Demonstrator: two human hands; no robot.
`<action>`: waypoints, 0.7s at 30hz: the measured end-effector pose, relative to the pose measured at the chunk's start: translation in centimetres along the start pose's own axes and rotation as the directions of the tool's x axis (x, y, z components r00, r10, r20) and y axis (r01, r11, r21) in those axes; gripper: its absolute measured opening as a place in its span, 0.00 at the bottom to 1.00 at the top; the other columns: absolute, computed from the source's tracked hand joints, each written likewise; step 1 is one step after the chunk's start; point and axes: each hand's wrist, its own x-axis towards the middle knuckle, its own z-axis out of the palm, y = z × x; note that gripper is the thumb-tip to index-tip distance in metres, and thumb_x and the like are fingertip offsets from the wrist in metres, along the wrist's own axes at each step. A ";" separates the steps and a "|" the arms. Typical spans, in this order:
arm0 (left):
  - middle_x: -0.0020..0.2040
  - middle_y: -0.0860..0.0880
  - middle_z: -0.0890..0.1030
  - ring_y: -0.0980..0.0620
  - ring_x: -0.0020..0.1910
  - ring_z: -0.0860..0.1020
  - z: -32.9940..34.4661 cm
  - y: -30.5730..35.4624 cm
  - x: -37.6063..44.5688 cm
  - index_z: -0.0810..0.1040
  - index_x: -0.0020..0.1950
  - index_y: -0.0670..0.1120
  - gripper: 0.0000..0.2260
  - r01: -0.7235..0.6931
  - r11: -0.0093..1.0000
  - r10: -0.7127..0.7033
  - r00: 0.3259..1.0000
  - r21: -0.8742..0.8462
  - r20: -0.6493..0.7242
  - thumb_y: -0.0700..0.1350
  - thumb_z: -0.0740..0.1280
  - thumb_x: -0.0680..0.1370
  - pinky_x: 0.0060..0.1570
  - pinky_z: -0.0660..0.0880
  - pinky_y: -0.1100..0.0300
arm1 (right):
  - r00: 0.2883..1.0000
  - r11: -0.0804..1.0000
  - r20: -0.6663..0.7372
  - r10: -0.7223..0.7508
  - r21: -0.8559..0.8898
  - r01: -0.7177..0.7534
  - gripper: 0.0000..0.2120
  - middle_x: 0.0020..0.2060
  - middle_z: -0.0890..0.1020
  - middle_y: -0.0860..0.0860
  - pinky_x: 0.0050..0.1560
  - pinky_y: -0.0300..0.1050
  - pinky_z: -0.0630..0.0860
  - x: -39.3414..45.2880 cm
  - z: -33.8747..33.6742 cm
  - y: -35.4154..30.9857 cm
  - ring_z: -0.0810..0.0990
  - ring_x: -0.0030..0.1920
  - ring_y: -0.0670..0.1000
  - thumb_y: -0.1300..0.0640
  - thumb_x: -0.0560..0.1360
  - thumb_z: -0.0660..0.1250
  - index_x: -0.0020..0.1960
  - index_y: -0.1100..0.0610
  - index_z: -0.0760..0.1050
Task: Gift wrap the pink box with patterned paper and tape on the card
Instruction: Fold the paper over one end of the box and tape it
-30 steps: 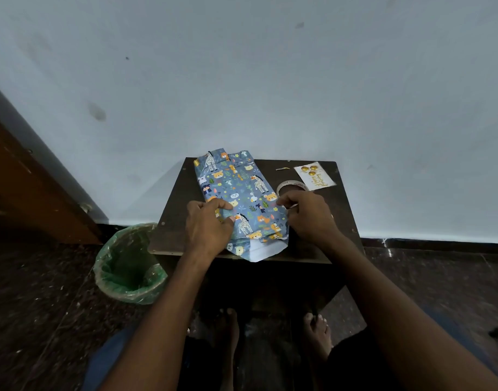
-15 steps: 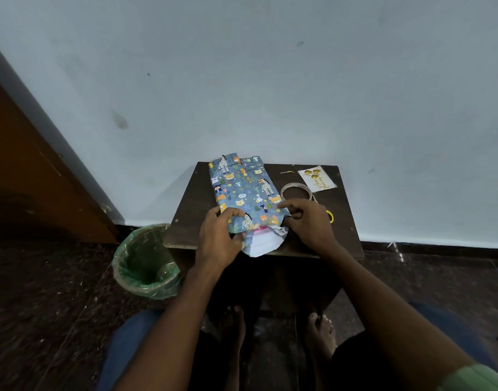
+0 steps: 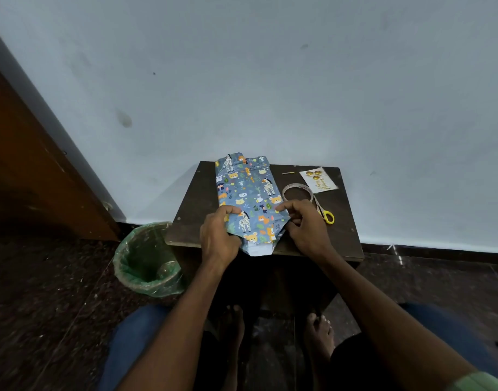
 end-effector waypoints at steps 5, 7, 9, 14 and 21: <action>0.63 0.49 0.81 0.51 0.62 0.82 -0.5 -0.5 1.0 0.83 0.60 0.63 0.24 -0.054 0.965 0.053 0.999 -0.255 -0.009 0.39 0.77 0.70 0.60 0.83 0.45 | 0.998 0.978 -0.009 0.060 0.200 -0.057 0.19 0.62 0.81 0.56 0.55 0.48 0.84 1.2 -0.8 -0.7 0.84 0.59 0.51 0.72 0.77 0.69 0.58 0.51 0.83; 0.64 0.52 0.82 0.51 0.65 0.81 -0.9 -0.1 1.3 0.83 0.62 0.63 0.19 -0.072 0.950 0.061 0.997 -0.304 -0.046 0.48 0.76 0.72 0.63 0.81 0.45 | 0.998 0.963 -0.015 0.054 0.264 -0.048 0.16 0.62 0.82 0.55 0.54 0.42 0.82 1.4 -1.6 -1.2 0.84 0.57 0.48 0.71 0.78 0.69 0.60 0.55 0.84; 0.65 0.53 0.82 0.55 0.67 0.80 -1.2 0.8 1.2 0.85 0.62 0.61 0.16 -0.115 0.930 0.079 0.990 -0.349 -0.118 0.49 0.76 0.75 0.67 0.79 0.46 | 1.000 0.951 -0.017 0.026 0.310 -0.020 0.15 0.63 0.82 0.54 0.52 0.42 0.81 1.6 -2.2 -1.7 0.83 0.55 0.45 0.71 0.80 0.67 0.61 0.58 0.84; 0.66 0.56 0.80 0.65 0.69 0.76 -1.2 2.2 0.9 0.87 0.55 0.57 0.17 -0.170 0.873 0.094 0.978 -0.457 -0.185 0.35 0.78 0.76 0.65 0.76 0.60 | 0.999 0.931 -0.015 0.043 0.364 -0.035 0.15 0.62 0.82 0.57 0.47 0.38 0.81 1.9 -3.1 -2.5 0.85 0.45 0.42 0.71 0.79 0.68 0.61 0.58 0.84; 0.69 0.56 0.81 0.57 0.63 0.83 -1.6 3.7 0.3 0.88 0.50 0.53 0.16 -0.124 0.820 0.066 0.990 -0.558 -0.124 0.31 0.74 0.77 0.31 0.78 0.61 | 0.992 0.878 -0.048 0.119 0.471 -0.083 0.15 0.55 0.86 0.55 0.41 0.38 0.81 1.9 -2.9 -3.5 0.84 0.36 0.41 0.73 0.74 0.73 0.58 0.61 0.85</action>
